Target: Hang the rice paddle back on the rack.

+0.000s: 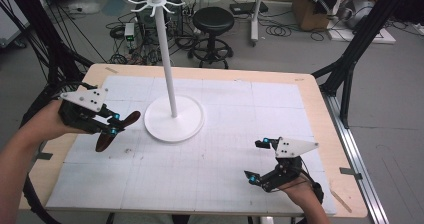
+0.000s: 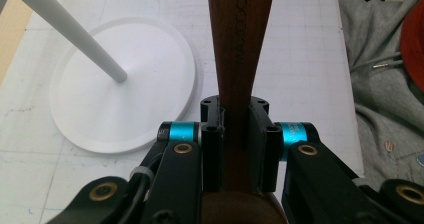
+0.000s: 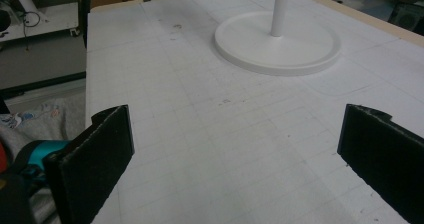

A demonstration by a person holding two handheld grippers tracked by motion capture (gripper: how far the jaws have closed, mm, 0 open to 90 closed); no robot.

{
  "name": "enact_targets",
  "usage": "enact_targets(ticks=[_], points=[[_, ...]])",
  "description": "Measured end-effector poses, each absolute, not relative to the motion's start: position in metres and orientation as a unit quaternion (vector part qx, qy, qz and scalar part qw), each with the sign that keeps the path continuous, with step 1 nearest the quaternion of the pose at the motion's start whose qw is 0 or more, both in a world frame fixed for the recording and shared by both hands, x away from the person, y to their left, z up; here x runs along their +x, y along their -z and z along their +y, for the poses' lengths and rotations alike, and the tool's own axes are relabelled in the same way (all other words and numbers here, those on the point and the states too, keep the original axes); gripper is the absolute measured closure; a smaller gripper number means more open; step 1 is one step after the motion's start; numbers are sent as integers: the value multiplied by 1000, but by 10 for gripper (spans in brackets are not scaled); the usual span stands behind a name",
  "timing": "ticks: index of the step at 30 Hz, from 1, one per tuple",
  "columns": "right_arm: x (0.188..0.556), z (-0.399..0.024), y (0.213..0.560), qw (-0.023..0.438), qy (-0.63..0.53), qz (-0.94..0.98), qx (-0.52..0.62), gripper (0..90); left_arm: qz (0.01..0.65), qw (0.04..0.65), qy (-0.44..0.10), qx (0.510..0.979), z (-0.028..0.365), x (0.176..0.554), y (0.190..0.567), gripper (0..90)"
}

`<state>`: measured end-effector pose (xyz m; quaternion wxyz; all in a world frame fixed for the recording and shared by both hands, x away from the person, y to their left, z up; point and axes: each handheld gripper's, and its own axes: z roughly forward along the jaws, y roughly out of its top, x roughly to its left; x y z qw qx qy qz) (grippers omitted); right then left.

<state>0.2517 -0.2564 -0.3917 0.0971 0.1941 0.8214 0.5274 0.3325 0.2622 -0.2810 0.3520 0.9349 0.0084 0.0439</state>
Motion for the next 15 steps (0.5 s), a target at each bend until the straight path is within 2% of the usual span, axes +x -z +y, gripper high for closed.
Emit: enact_targets(ticks=[15], points=[[252, -256, 392, 97, -529, 821, 193, 3, 31, 383, -60, 921, 273, 334, 269, 782]])
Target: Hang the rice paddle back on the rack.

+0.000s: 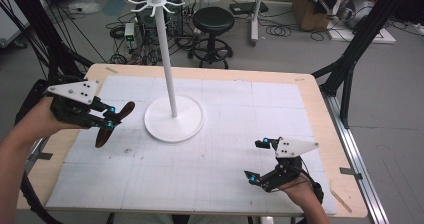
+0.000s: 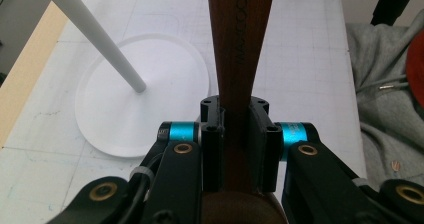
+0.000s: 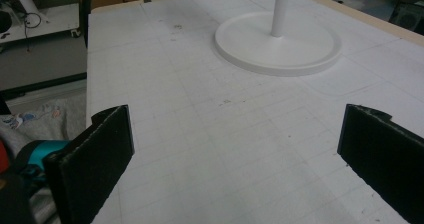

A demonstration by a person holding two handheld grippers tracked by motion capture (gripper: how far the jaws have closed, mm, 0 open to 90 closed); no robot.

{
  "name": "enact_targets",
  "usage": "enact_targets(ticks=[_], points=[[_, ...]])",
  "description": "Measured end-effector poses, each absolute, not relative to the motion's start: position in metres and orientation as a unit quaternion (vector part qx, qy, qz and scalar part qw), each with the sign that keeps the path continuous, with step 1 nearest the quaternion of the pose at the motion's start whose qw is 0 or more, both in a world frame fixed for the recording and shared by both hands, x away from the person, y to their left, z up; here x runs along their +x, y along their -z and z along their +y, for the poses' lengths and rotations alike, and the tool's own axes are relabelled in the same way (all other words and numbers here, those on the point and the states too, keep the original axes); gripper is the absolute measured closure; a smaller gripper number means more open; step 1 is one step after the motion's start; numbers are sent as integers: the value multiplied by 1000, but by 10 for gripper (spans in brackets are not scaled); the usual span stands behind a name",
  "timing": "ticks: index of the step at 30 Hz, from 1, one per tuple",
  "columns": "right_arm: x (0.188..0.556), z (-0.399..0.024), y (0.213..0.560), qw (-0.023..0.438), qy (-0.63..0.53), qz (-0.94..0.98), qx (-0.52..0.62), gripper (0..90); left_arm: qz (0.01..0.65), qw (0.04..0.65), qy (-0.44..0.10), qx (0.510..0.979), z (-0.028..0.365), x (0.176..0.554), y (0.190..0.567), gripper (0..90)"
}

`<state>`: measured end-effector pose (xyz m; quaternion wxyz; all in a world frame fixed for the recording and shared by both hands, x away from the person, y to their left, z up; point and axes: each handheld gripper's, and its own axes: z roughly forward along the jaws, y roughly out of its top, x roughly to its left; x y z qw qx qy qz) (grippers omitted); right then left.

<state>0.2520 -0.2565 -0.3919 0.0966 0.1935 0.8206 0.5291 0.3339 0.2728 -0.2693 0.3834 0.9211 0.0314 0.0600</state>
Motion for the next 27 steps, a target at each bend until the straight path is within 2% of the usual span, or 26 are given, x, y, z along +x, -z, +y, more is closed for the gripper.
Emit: enact_targets(ticks=[27], points=[[252, -257, 392, 94, -530, 820, 195, 3, 95, 449, -74, 885, 285, 341, 249, 782]])
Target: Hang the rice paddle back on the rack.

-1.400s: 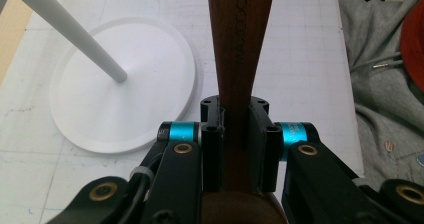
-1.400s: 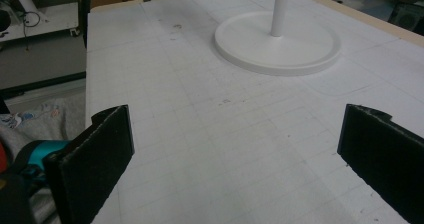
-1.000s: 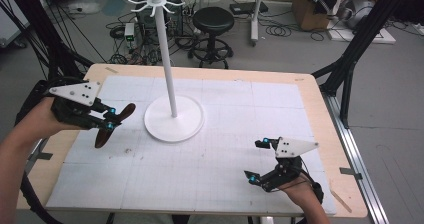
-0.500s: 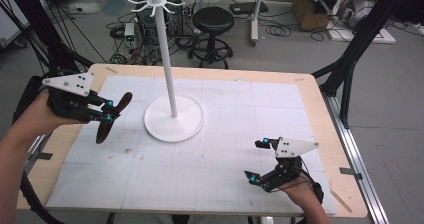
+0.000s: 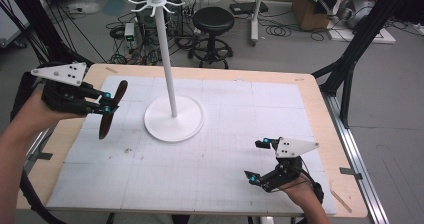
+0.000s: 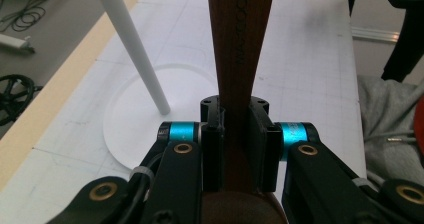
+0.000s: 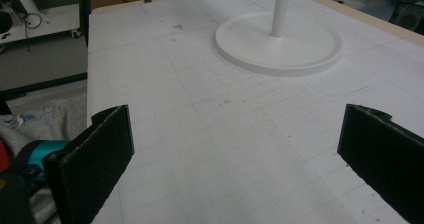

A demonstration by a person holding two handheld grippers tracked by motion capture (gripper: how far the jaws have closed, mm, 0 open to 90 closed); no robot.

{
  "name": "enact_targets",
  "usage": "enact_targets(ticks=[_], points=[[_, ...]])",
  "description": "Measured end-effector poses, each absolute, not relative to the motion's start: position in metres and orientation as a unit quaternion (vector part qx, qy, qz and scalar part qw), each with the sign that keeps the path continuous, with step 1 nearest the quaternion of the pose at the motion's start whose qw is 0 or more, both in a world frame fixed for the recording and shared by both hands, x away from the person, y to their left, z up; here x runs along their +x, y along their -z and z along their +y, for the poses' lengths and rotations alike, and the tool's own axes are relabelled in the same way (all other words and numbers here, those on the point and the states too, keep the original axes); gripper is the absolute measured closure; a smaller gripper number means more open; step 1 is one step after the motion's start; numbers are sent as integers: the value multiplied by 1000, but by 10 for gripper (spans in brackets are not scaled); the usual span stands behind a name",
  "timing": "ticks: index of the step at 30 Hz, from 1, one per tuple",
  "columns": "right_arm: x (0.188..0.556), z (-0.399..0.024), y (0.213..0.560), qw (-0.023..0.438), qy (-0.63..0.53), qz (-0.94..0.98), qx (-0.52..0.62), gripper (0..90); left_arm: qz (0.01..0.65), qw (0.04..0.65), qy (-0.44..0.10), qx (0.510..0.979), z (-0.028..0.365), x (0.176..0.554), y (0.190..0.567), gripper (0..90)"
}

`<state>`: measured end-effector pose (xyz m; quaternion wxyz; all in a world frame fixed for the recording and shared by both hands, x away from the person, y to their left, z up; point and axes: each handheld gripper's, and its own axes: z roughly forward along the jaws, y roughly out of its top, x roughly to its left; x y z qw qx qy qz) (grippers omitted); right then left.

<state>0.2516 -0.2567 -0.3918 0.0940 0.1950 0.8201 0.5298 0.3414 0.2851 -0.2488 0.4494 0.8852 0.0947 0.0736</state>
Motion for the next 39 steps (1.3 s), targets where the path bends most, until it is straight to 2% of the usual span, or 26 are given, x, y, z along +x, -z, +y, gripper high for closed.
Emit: enact_targets(ticks=[22, 28, 39], points=[[252, -257, 392, 96, -529, 820, 195, 3, 155, 513, -82, 840, 293, 349, 231, 781], [252, -257, 392, 96, -529, 821, 194, 3, 167, 512, -86, 838, 292, 351, 224, 782], [252, -257, 392, 96, -529, 820, 194, 3, 164, 525, -78, 832, 289, 355, 212, 781]])
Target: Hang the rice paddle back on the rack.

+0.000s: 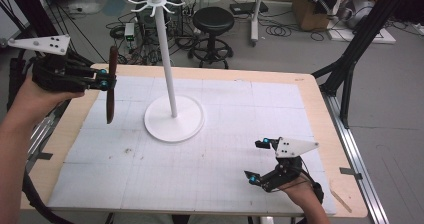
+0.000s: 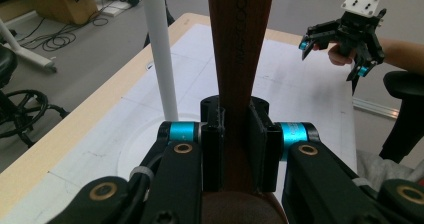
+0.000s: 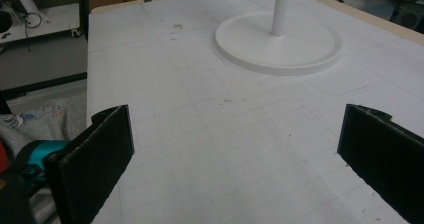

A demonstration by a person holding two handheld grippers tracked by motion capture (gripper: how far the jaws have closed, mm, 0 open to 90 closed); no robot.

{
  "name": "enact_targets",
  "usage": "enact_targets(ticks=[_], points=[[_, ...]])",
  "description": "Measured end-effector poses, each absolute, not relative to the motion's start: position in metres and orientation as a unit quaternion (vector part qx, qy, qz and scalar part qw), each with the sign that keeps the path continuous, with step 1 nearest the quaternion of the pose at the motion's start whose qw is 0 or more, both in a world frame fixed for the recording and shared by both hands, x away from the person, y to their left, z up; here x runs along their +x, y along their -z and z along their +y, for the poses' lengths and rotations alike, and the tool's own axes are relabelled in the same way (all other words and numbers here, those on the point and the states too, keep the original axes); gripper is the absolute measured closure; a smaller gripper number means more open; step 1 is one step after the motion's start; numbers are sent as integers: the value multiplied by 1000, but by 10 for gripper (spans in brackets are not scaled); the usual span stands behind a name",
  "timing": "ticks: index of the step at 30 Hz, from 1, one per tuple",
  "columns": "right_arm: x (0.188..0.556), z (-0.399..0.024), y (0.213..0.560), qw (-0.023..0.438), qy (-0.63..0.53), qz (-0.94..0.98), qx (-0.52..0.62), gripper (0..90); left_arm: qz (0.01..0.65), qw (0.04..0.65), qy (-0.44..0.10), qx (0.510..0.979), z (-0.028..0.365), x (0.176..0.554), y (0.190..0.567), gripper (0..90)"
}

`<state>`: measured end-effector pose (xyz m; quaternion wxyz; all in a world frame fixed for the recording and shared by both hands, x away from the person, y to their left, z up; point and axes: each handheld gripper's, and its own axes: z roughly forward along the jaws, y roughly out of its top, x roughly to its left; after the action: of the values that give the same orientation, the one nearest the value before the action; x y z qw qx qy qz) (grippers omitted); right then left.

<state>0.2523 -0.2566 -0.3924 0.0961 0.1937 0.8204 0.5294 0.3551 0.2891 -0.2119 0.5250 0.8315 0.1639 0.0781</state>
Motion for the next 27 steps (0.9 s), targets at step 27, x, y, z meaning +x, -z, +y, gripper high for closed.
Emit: enact_targets(ticks=[27], points=[[252, -258, 392, 94, -532, 818, 196, 3, 178, 530, -83, 825, 282, 366, 178, 781]])
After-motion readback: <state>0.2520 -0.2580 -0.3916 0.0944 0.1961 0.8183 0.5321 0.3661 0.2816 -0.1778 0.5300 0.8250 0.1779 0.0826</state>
